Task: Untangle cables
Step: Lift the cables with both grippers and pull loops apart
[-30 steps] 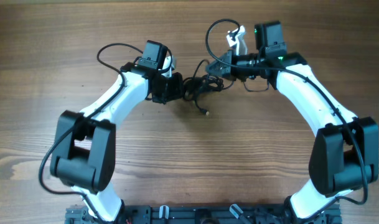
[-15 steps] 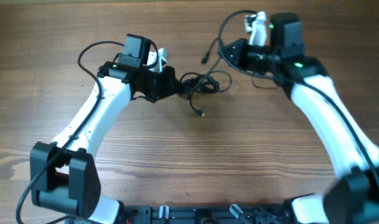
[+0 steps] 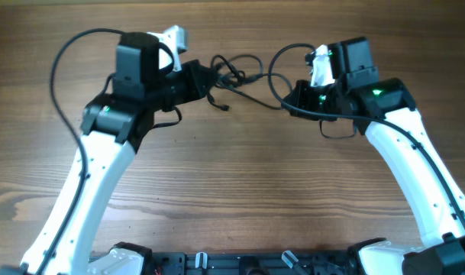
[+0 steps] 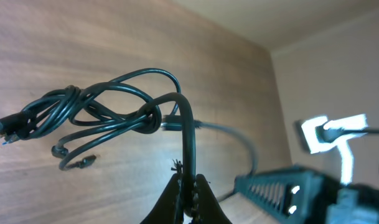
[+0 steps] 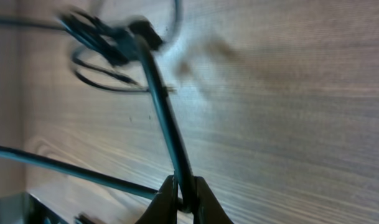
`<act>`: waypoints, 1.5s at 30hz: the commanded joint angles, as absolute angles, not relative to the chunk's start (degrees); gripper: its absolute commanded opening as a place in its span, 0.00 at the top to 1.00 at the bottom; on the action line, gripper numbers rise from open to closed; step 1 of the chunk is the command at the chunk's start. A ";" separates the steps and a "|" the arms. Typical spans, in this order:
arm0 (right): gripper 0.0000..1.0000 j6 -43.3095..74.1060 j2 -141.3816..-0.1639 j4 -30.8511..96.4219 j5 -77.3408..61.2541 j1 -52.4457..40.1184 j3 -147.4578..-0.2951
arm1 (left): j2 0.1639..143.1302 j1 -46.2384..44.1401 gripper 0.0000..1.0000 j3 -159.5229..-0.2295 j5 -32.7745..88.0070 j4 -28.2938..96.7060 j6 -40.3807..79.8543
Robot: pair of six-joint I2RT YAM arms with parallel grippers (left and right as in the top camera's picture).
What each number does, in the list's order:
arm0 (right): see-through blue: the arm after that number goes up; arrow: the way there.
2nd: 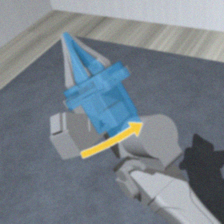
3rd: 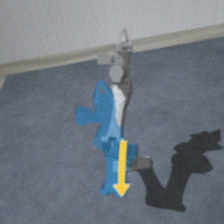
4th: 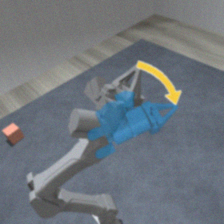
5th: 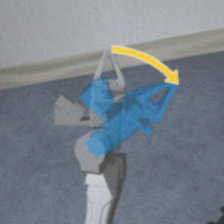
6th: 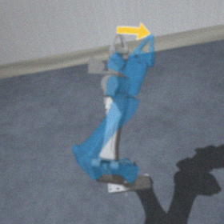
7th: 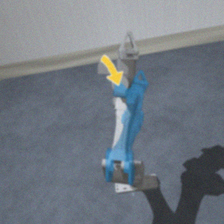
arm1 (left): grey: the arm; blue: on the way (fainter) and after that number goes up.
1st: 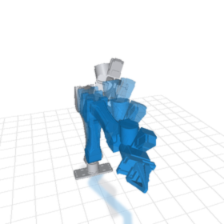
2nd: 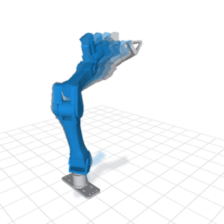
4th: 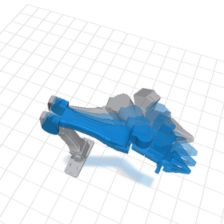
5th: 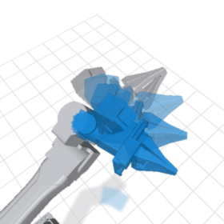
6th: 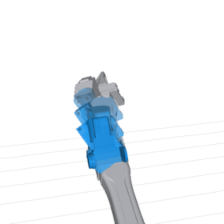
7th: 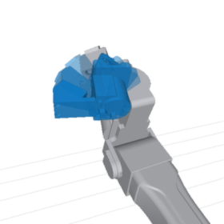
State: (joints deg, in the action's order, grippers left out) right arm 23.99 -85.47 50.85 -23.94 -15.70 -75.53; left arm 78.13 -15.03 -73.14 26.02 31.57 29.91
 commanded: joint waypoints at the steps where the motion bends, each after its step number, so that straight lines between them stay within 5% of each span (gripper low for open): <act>1: 0.86 21.02 -88.71 53.65 -18.04 -17.28 -75.42 | 73.73 -13.21 0.96 -75.02 18.11 30.37 30.74; 4: 0.83 21.06 -90.39 54.33 -18.06 -19.90 -75.42 | 73.82 -13.21 0.96 -75.02 16.36 30.37 30.74; 9: 0.39 19.53 -91.31 56.88 -18.06 -21.58 -75.42 | 73.82 -13.21 0.96 -75.02 7.05 29.93 30.74; 13: 0.34 17.67 -91.31 51.79 -24.03 -21.58 -75.42 | 73.82 -13.21 0.96 -75.02 11.20 30.00 31.31; 23: 0.33 10.55 -94.63 39.00 -36.77 -23.27 -75.42 | 73.80 -12.95 0.96 -75.02 19.25 31.09 59.51; 36: 0.35 13.45 -95.81 33.69 -34.48 -23.24 -75.42 | 73.82 -1.80 0.96 -75.02 59.79 38.83 57.23; 41: 0.42 13.65 -96.03 33.95 -34.24 -23.27 -75.42 | 73.82 0.01 0.96 -75.02 65.60 38.37 57.25; 45: 0.71 13.69 -96.40 34.65 -36.34 -23.31 -75.42 | 73.84 0.19 0.96 -75.02 65.54 37.76 57.28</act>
State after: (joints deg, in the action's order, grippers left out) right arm 13.50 -95.68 34.11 -35.03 -23.27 -75.37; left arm 74.78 -0.34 -73.56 61.32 38.74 58.81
